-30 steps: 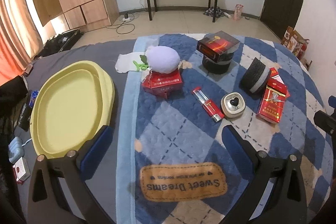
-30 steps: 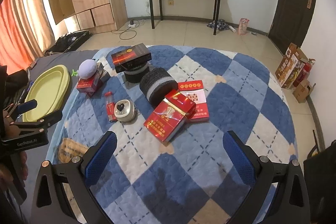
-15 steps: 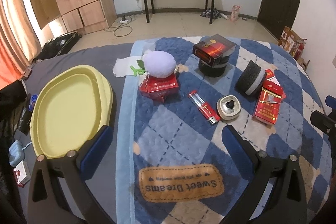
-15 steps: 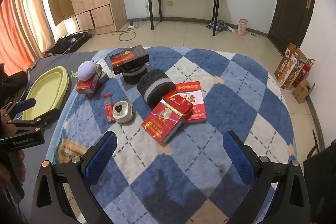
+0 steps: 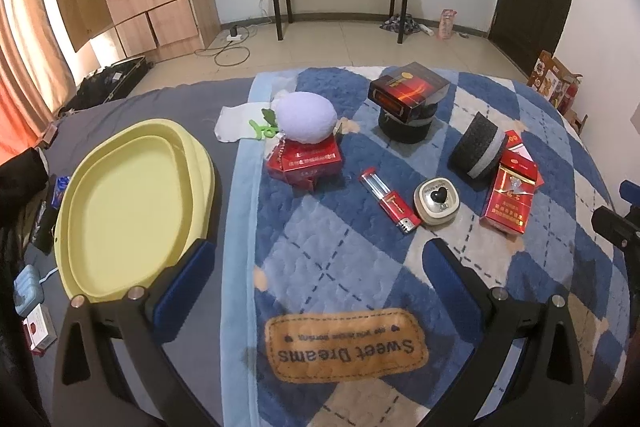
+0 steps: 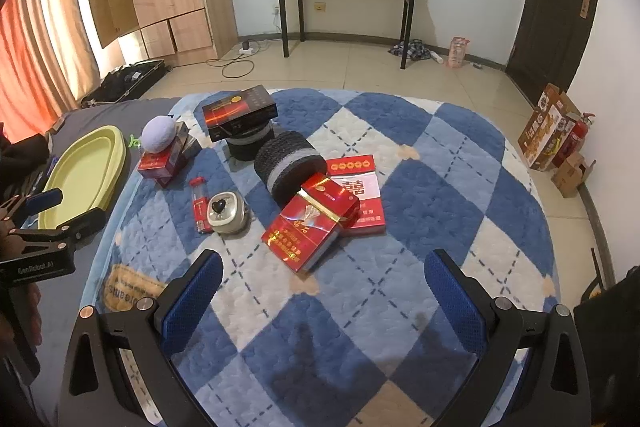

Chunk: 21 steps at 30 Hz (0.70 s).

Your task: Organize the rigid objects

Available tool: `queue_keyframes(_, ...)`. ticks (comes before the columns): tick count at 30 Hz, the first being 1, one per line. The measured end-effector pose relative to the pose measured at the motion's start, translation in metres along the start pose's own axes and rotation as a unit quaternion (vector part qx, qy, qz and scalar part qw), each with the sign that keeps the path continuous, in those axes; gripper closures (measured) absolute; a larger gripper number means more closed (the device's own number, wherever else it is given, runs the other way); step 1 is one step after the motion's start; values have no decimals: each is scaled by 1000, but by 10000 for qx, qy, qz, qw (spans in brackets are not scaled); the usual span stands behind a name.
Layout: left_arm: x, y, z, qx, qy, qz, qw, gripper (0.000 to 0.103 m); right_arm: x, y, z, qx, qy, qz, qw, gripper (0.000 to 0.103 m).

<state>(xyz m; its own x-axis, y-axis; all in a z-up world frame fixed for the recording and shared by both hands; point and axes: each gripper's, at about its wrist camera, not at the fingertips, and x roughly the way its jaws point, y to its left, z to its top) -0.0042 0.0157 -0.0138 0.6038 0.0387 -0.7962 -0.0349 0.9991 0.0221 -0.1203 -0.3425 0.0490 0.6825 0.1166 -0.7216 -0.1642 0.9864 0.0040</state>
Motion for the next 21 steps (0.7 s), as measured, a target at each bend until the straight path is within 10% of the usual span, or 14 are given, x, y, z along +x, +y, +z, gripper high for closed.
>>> queue_keyframes(21, -1, -2, -3, 64, 24, -16, 10000, 0, -1, -1, -2, -62, 15, -46, 10000, 0)
